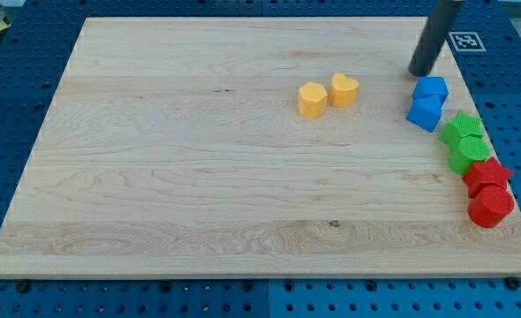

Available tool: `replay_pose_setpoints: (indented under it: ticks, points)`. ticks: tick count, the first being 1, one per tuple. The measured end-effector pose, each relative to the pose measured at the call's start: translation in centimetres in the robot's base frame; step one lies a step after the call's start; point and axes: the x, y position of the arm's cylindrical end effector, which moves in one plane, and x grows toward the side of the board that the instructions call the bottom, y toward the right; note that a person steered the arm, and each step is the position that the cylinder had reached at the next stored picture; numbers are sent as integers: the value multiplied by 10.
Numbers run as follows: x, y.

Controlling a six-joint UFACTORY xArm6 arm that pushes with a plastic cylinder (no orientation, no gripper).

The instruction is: Keep the blue triangle below the blue cube

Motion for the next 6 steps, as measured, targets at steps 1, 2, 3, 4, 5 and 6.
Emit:
replay_pose_setpoints:
  ticks: [1, 2, 3, 4, 5, 6]
  points:
    - [10, -41]
    - [48, -48]
    - [77, -48]
    - [83, -48]
    - [88, -48]
    - [96, -47]
